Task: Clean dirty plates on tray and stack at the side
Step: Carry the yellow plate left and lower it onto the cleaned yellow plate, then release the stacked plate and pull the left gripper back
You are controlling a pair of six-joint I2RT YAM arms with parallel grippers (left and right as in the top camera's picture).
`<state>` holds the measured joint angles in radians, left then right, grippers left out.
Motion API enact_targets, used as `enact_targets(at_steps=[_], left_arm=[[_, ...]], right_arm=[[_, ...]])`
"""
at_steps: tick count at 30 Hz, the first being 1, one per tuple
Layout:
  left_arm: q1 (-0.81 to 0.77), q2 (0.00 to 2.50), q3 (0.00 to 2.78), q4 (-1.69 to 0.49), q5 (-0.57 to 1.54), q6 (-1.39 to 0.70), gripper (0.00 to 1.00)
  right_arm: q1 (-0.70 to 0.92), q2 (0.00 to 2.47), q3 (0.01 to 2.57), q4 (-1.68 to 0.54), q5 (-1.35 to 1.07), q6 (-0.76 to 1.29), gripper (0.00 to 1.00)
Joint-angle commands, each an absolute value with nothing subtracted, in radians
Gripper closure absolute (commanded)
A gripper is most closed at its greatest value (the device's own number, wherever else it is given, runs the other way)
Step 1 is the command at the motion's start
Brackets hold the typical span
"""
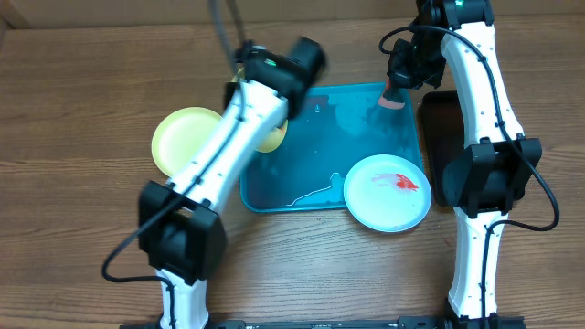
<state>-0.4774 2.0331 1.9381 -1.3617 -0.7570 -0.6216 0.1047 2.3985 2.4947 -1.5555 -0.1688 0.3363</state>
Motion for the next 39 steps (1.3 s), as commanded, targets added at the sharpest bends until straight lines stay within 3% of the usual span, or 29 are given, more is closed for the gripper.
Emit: enact_targets(at_steps=[1,10,19,25,31,39], left_arm=[[-0.358,1.992,1.949,-1.346,-0.409,-0.505,0.95],[-0.027,1.903,1.949,-1.312,0.090,-0.229,0.96],[0.274,1.874,1.935,-1.366,0.296,-0.112,0.96],[0.434,1.873,1.840,-1.333,0.315,-0.101,0.96],[0.476,1.874,1.657,-1.169,0.369,-0.114,0.96],[0.424,1.874,1.404,-0.858,0.261,-0.185,0.96]], right_arm=[[0.101,2.360,2.534,-1.554,-0.176,0.324,0.96],[0.102,2.360,2.534,-1.562,-0.177,0.313,0.96],[0.102,2.360,2.534,-1.566,-0.176,0.312,0.96],[0.102,2.360,2.534,-1.574,-0.176,0.307,0.96],[0.102,2.360,2.534,-1.573,-0.176,0.305,0.96],[0.102,2.360,2.534,-1.574,-0.176,0.306,0.96]])
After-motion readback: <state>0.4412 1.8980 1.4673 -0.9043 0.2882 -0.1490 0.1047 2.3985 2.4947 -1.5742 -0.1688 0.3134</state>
